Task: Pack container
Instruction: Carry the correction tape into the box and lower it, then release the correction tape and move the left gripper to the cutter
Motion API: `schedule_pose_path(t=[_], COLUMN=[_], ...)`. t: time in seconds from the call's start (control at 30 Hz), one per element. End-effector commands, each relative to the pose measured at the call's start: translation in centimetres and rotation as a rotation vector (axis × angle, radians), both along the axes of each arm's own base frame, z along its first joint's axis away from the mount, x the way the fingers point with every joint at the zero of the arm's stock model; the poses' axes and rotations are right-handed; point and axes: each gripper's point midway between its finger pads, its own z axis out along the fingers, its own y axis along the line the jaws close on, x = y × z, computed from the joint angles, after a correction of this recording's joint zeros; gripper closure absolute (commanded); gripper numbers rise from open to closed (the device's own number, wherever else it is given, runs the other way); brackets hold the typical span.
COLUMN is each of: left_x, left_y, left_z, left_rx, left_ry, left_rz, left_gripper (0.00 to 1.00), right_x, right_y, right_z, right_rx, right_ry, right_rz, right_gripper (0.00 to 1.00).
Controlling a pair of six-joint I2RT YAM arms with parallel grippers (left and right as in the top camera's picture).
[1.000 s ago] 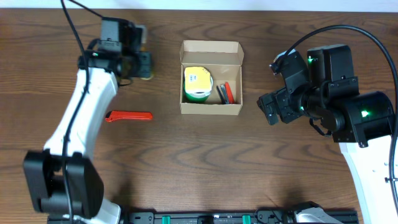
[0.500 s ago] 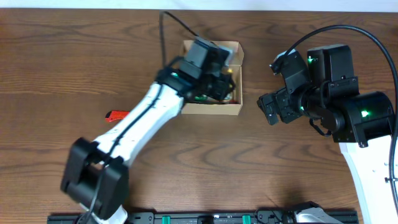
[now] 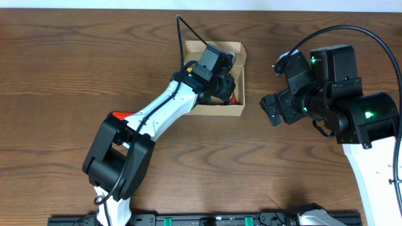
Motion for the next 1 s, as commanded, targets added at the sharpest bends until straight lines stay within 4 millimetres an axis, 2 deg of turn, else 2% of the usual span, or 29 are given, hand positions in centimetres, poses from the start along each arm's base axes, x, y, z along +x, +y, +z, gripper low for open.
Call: schedule_pose_path(t=[0.0, 0.23, 0.37, 0.4, 0.43, 0.57, 0.73, 0.83, 0.97], left_x=[0.8, 1.3, 1.3, 1.4, 1.3, 1.4, 1.4, 1.4, 0.8], left_y=[0.5, 1.2, 1.1, 1.0, 1.0, 0.8, 0.5, 0.6, 1.0], left_z=[-0.7, -0.8, -0.7, -0.7, -0.7, 0.1, 3.1, 5.6, 10.1], left_rx=[0.032, 0.068, 0.065, 0.064, 0.061, 0.048, 0.002, -0.027, -0.074], left_ry=[-0.03, -0.053, -0.056, -0.057, -0.058, -0.069, -0.112, -0.153, -0.221], left_rz=[0.013, 0.04, 0.039, 0.039, 0.037, 0.034, 0.025, 0.029, 0.032], left_gripper=[0.94, 0.94, 0.8, 0.72, 0.67, 0.56, 0.43, 0.41, 0.41], right_x=[-0.1, -0.1, -0.1, -0.1, -0.1, -0.1, -0.1, -0.1, -0.1], right_y=[-0.3, -0.3, -0.3, -0.3, -0.3, -0.3, -0.3, -0.3, -0.3], right_z=[0.3, 0.3, 0.3, 0.3, 0.3, 0.3, 0.3, 0.3, 0.3], right_rx=[-0.005, -0.005, -0.005, -0.005, -0.005, -0.005, -0.005, -0.005, -0.005], right_ry=[-0.013, -0.013, -0.013, -0.013, -0.013, -0.013, -0.013, -0.013, -0.013], right_rz=[-0.002, -0.002, -0.002, -0.002, -0.002, -0.002, -0.002, -0.002, -0.002], right_gripper=[0.01, 0.01, 0.01, 0.01, 0.01, 0.01, 0.01, 0.01, 0.01])
